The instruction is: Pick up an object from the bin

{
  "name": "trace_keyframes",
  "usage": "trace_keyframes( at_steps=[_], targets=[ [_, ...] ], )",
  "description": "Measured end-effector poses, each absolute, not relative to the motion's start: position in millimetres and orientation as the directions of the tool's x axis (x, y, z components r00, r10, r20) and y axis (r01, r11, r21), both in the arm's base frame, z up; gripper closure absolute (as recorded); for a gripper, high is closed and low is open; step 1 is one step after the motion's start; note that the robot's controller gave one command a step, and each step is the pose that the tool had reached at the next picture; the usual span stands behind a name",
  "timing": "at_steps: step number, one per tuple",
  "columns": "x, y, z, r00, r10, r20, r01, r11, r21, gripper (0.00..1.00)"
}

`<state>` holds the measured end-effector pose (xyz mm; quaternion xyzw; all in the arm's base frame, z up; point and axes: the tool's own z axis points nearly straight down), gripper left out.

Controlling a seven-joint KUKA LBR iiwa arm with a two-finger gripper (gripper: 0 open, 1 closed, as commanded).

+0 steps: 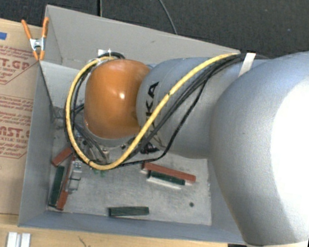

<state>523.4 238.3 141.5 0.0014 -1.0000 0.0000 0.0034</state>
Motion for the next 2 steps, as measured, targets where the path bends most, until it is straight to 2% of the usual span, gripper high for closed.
trace_keyframes(
  at_steps=[1,2],
  targets=[
    [525.8,237.5,145.5,-1.0,-0.001,0.0,-0.001,1.0,0.002,0.0],
    [569.3,235.6,86.7,-1.0,0.021,-0.009,0.021,1.0,0.006,0.0]
  ],
)
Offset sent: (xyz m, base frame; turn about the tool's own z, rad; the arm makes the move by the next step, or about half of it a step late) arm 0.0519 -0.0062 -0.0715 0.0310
